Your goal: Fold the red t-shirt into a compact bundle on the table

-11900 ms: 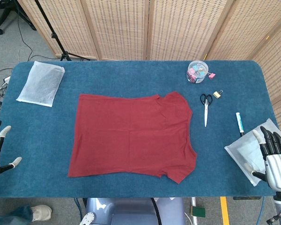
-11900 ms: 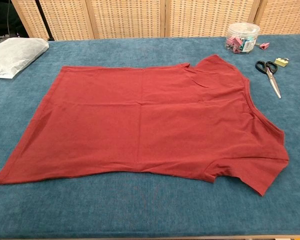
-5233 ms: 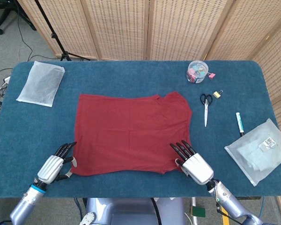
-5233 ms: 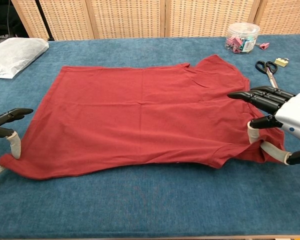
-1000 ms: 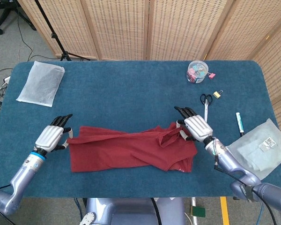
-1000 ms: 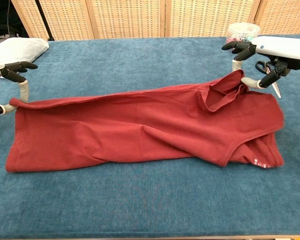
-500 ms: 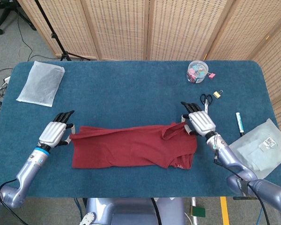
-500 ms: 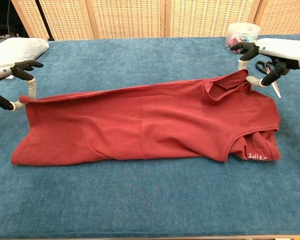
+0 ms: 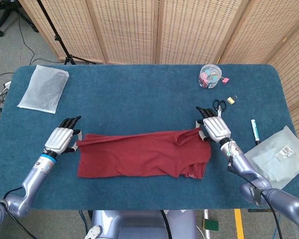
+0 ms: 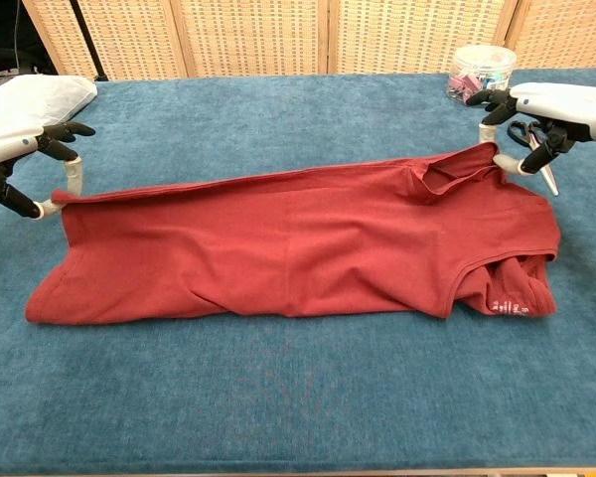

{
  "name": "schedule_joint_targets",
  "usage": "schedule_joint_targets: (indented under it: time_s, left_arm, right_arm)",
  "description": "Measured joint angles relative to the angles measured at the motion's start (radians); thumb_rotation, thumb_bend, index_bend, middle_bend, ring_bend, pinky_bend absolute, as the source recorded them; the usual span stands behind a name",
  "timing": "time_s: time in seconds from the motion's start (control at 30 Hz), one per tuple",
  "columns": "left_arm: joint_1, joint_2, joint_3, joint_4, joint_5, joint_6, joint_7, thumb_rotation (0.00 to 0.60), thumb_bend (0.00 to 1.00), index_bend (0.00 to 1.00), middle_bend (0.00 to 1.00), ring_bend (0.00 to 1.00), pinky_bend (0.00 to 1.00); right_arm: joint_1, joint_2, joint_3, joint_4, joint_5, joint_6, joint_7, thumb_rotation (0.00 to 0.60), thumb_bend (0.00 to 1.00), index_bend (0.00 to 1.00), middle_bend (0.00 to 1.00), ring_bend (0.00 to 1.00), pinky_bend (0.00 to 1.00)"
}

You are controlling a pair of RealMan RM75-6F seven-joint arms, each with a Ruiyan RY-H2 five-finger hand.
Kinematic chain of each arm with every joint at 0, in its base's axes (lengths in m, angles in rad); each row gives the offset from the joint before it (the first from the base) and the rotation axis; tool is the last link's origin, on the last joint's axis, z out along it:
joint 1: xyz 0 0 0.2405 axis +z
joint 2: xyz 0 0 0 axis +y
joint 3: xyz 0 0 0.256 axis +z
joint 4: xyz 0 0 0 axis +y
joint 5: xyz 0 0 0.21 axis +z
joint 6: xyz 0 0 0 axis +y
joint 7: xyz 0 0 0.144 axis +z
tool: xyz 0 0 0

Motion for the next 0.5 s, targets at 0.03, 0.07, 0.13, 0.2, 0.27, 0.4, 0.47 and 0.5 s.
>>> schedule_joint_targets:
  time_s: [0.03, 0.07, 0.13, 0.2, 0.27, 0.4, 0.47, 0.5]
  left_arm:
    - [-0.001, -0.003, -0.001, 0.004, -0.002, -0.001, 0.002, 0.600, 0.60, 0.74, 0.00, 0.00, 0.00]
    - [-0.003, -0.008, -0.003, 0.008, -0.004, -0.001, 0.004, 0.600, 0.60, 0.74, 0.00, 0.00, 0.00]
    - [-0.006, -0.017, -0.006, 0.018, -0.007, -0.003, 0.007, 0.600, 0.58, 0.68, 0.00, 0.00, 0.00]
    - [-0.009, -0.030, -0.009, 0.034, -0.013, -0.005, 0.013, 0.600, 0.54, 0.50, 0.00, 0.00, 0.00]
    - [-0.011, -0.041, -0.011, 0.048, -0.017, -0.005, 0.017, 0.600, 0.50, 0.22, 0.00, 0.00, 0.00]
    - [-0.011, -0.055, -0.014, 0.066, -0.016, 0.004, 0.016, 0.600, 0.49, 0.01, 0.00, 0.00, 0.00]
    - [-0.011, -0.060, -0.015, 0.075, -0.014, 0.013, 0.013, 0.600, 0.49, 0.00, 0.00, 0.00, 0.00]
    - [-0.010, -0.062, -0.016, 0.078, -0.013, 0.017, 0.013, 0.600, 0.48, 0.00, 0.00, 0.00, 0.00]
  right_arm:
    - [0.000, -0.002, 0.000, 0.003, 0.001, -0.001, 0.000, 0.600, 0.49, 0.36, 0.00, 0.00, 0.00]
    - [0.000, -0.004, 0.001, 0.005, 0.002, -0.004, 0.001, 0.600, 0.45, 0.28, 0.00, 0.00, 0.00]
    - [0.000, -0.006, 0.001, 0.008, 0.008, -0.012, 0.000, 0.600, 0.32, 0.08, 0.00, 0.00, 0.00]
    - [-0.001, -0.005, 0.001, 0.008, 0.017, -0.020, -0.009, 0.600, 0.25, 0.01, 0.00, 0.00, 0.00]
    - [-0.005, -0.003, 0.001, 0.001, 0.019, -0.015, -0.016, 0.600, 0.22, 0.00, 0.00, 0.00, 0.00]
    - [-0.015, 0.005, 0.004, -0.017, 0.019, 0.004, -0.017, 0.600, 0.21, 0.00, 0.00, 0.00, 0.00]
    - [-0.022, 0.012, 0.005, -0.030, 0.014, 0.019, -0.014, 0.600, 0.21, 0.00, 0.00, 0.00, 0.00]
    - [-0.025, 0.016, 0.005, -0.037, 0.011, 0.026, -0.012, 0.600, 0.21, 0.00, 0.00, 0.00, 0.00]
